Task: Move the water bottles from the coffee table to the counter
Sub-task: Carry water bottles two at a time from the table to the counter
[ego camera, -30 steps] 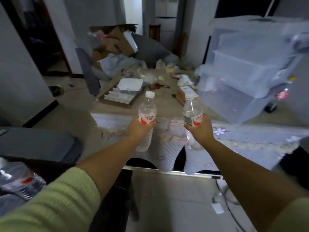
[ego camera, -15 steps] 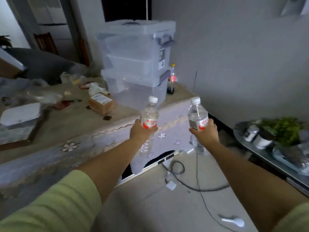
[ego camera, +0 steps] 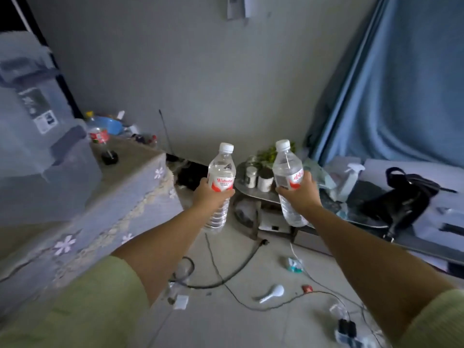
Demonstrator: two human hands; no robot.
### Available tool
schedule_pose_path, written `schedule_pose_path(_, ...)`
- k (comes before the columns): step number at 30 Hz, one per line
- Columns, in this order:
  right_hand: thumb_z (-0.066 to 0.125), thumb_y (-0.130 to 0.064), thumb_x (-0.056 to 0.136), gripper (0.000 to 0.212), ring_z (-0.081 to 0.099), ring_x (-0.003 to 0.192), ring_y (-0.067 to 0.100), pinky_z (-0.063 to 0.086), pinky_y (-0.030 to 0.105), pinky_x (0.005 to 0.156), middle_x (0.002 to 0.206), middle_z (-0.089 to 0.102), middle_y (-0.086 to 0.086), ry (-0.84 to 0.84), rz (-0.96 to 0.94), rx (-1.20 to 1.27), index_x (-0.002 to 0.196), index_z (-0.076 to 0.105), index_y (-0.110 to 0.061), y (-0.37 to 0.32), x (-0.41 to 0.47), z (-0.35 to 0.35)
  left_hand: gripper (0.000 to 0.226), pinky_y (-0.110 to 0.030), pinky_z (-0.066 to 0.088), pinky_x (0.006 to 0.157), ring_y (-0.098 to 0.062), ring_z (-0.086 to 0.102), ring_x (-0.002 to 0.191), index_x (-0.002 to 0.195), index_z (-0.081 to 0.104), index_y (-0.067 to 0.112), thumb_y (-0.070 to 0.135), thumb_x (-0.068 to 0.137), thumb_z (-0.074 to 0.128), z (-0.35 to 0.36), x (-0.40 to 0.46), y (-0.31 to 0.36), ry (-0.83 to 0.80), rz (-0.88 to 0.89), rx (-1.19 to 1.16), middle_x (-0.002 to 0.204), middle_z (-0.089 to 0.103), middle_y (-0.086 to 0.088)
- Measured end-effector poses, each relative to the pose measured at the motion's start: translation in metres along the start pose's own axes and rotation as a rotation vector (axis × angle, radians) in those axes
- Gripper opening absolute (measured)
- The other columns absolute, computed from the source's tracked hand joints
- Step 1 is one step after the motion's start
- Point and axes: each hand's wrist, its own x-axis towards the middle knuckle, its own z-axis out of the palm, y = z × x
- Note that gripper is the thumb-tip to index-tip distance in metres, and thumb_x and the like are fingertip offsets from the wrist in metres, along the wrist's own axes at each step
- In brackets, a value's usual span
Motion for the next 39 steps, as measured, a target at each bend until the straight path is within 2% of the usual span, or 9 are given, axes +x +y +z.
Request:
schedule_pose_path(4, 0.083, -0.035, 0.069, 0.076, 0.052, 0.114, 0.034, 0.044, 0.042, 0.095, 0.125, 0.051, 0.015, 0.147, 0.121, -0.006, 0.129, 0.042, -0.010, 0.049, 0.006, -0.060, 0.061, -0.026, 0.043, 0.066, -0.016, 0.057, 0.078, 0.114, 0.054, 0.014, 0.038, 0.067, 0.084, 0.076, 0.007, 0.037, -0.147, 0.077, 0.033, 0.095, 0.060, 0.003)
schedule_pose_path(9, 0.082, -0.033, 0.070, 0.070, 0.054, 0.107, 0.034, 0.044, 0.039, 0.090, 0.118, 0.051, 0.016, 0.326, 0.277, -0.046, 0.123, 0.044, -0.008, 0.107, -0.006, -0.129, 0.067, -0.033, 0.049, 0.085, -0.023, 0.062, 0.097, 0.121, 0.055, 0.014, 0.036, 0.065, 0.086, 0.173, 0.005, 0.077, -0.372, 0.148, 0.035, 0.114, 0.065, -0.004)
schedule_pose_path(14, 0.082, -0.034, 0.071, 0.071, 0.054, 0.104, 0.030, 0.044, 0.036, 0.086, 0.118, 0.052, 0.015, 0.507, 0.408, -0.071, 0.125, 0.043, -0.010, 0.153, -0.022, -0.184, 0.058, -0.033, 0.048, 0.083, -0.024, 0.062, 0.098, 0.111, 0.054, 0.015, 0.035, 0.066, 0.086, 0.257, -0.010, 0.111, -0.592, 0.244, 0.081, 0.114, 0.066, -0.006)
schedule_pose_path(20, 0.082, -0.031, 0.069, 0.070, 0.051, 0.098, 0.024, 0.045, 0.036, 0.083, 0.116, 0.049, 0.013, 0.746, 0.551, -0.059, 0.122, 0.042, -0.010, 0.183, -0.035, -0.240, 0.068, -0.032, 0.047, 0.082, -0.023, 0.060, 0.100, 0.124, 0.049, 0.015, 0.042, 0.070, 0.081, 0.346, -0.018, 0.163, -0.872, 0.431, 0.180, 0.115, 0.063, -0.003)
schedule_pose_path(23, 0.085, -0.022, 0.069, 0.070, 0.054, 0.104, 0.029, 0.049, 0.041, 0.090, 0.121, 0.049, 0.016, 0.843, 0.558, 0.009, 0.122, 0.042, -0.007, 0.186, -0.045, -0.261, 0.068, -0.030, 0.044, 0.077, -0.022, 0.058, 0.095, 0.122, 0.049, 0.013, 0.041, 0.070, 0.081, 0.372, -0.029, 0.186, -0.927, 0.511, 0.163, 0.112, 0.060, -0.003)
schedule_pose_path(26, 0.085, -0.029, 0.069, 0.070, 0.054, 0.097, 0.025, 0.042, 0.032, 0.079, 0.117, 0.054, 0.012, 0.935, 0.645, -0.037, 0.124, 0.046, -0.010, 0.197, -0.068, -0.270, 0.060, -0.027, 0.041, 0.072, -0.017, 0.054, 0.083, 0.114, 0.050, 0.015, 0.039, 0.069, 0.083, 0.397, -0.049, 0.194, -1.022, 0.557, 0.161, 0.099, 0.058, 0.002)
schedule_pose_path(29, 0.083, -0.036, 0.069, 0.068, 0.057, 0.095, 0.028, 0.044, 0.034, 0.078, 0.110, 0.057, 0.011, 0.979, 0.726, -0.099, 0.122, 0.049, -0.012, 0.207, -0.093, -0.282, 0.053, -0.022, 0.042, 0.067, -0.017, 0.058, 0.083, 0.105, 0.051, 0.017, 0.037, 0.068, 0.084, 0.419, -0.075, 0.199, -1.126, 0.581, 0.119, 0.092, 0.062, 0.004)
schedule_pose_path(34, 0.083, -0.034, 0.068, 0.065, 0.056, 0.099, 0.030, 0.049, 0.043, 0.087, 0.109, 0.053, 0.010, 1.084, 0.807, -0.073, 0.118, 0.047, -0.012, 0.225, -0.117, -0.307, 0.058, -0.031, 0.050, 0.077, -0.021, 0.062, 0.093, 0.111, 0.055, 0.015, 0.042, 0.067, 0.083, 0.455, -0.117, 0.203, -1.240, 0.589, 0.163, 0.103, 0.066, -0.003)
schedule_pose_path(39, 0.083, -0.033, 0.069, 0.064, 0.055, 0.098, 0.028, 0.048, 0.041, 0.086, 0.111, 0.053, 0.011, 1.127, 0.806, -0.067, 0.118, 0.047, -0.012, 0.250, -0.122, -0.343, 0.060, -0.031, 0.050, 0.078, -0.024, 0.063, 0.092, 0.110, 0.053, 0.018, 0.045, 0.066, 0.082, 0.502, -0.149, 0.224, -1.273, 0.627, 0.199, 0.100, 0.066, -0.001)
